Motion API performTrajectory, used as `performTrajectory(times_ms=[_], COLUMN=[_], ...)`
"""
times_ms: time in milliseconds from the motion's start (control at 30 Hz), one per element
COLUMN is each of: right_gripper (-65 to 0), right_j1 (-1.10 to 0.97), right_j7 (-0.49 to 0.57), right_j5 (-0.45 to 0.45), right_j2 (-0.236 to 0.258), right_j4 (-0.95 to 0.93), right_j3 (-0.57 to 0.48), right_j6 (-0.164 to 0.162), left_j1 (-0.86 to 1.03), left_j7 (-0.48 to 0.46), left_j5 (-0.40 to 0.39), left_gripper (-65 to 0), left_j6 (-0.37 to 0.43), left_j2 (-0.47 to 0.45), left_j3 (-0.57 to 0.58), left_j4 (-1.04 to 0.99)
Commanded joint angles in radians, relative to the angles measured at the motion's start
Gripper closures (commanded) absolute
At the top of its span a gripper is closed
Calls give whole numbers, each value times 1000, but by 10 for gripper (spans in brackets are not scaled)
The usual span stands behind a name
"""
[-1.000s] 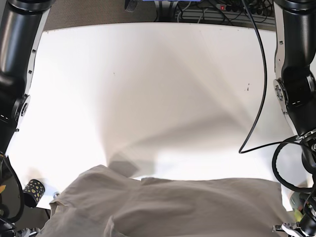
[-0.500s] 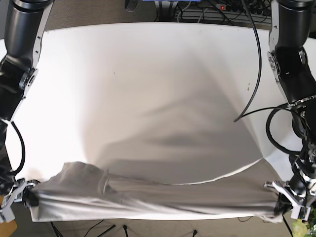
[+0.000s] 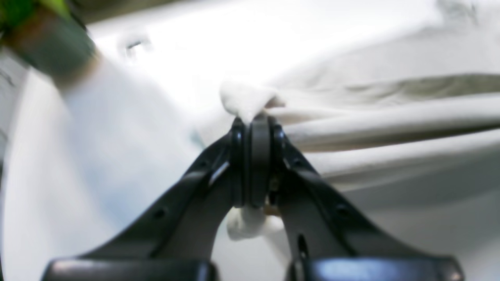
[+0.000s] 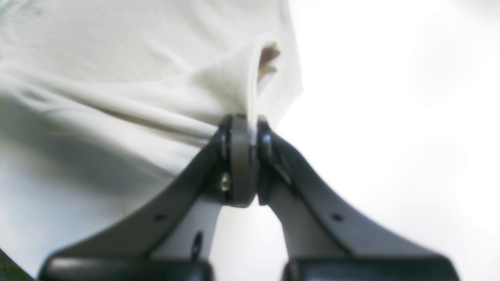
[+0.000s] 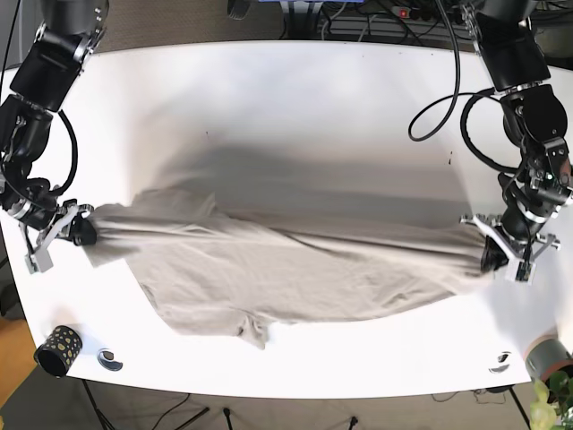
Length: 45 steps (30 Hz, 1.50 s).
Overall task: Fold the T-shirt properly
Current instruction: 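Lay the shirt flat, stretching it between both grippers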
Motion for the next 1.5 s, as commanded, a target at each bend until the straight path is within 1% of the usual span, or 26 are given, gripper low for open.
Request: performTrajectory(times_ms=[0,133,267,367,567,800,1000,1033,1133,1300,1433,1467], right_gripper=[0,0,0,0,0,0,0,0,0,0,0,-33], right_j1=[-26,-126,-217,-275,-394,-507,-513,-508,-459,-393,-338,-325], right_j7=[12,-3,-3,-3,-3,-3,0,3,1,0,-5,-9], right_j5=[13,18,93,131,176,242,291,291,278,219,136,110], right_j2=[22,19,19,19,19,19,18,16,-8,-44,-85,-94], right_j4=[57,86,88,89,154,173,173,172,167,166,166,166], right_j3=[34,74,88,88,89,89,89,89,88,85,83,83], right_j6=[0,2,13,14,13,8,8,6,5,5,5,5], left_j1=[23,118,197,249,350,467,487,487,473,447,451,451], left_j7=[-27,-27,-27,-27,-32,-122,-173,-179,-182,-179,-179,-179], left_j5=[6,6,6,6,6,7,6,6,6,12,7,7], left_gripper=[0,0,0,0,0,0,0,0,0,0,0,0], left_j6=[13,13,13,12,12,12,12,12,12,12,12,12], left_j2=[-20,-20,-20,-20,-20,-21,-12,2,18,22,26,32], left_j3=[-16,-15,-16,-16,-19,-75,-98,-102,-107,-131,-160,-168], left_j4=[45,82,108,123,154,155,155,155,155,151,149,149])
